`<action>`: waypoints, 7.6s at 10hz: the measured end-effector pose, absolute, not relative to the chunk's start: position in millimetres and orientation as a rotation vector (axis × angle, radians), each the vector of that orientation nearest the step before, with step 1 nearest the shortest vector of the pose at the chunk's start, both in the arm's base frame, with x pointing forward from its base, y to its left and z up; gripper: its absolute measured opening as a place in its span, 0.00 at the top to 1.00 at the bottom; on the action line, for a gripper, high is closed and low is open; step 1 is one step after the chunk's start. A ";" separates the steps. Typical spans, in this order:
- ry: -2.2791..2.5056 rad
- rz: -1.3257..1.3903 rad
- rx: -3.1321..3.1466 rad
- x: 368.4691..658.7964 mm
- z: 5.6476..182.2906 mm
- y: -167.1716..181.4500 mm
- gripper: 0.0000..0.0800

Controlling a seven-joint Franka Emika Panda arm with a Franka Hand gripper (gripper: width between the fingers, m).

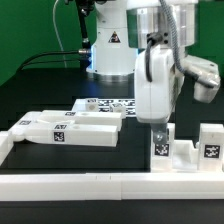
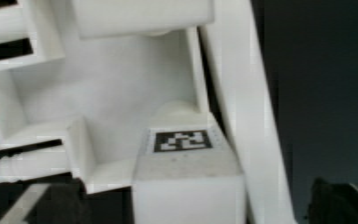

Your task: Assemble chair

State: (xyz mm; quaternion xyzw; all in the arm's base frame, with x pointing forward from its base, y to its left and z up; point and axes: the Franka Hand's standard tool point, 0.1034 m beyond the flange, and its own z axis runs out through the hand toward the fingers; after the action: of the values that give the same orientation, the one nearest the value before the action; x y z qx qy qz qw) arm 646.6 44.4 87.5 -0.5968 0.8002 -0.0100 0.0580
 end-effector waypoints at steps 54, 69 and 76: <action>0.242 -0.832 -3.109 597.4 10.3 40.9 0.60; 0.441 0.745 -3.053 558.5 99.1 10.0 0.60; 0.236 0.963 -3.010 560.5 83.1 18.5 0.60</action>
Offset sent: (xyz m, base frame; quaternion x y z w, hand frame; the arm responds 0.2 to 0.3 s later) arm 0.0000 0.0000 0.0000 0.0000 0.0000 0.0000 1.0000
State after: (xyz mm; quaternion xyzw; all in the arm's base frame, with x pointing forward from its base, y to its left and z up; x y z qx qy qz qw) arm 560.5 18.5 83.1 -0.9497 0.0744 0.3038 -0.0139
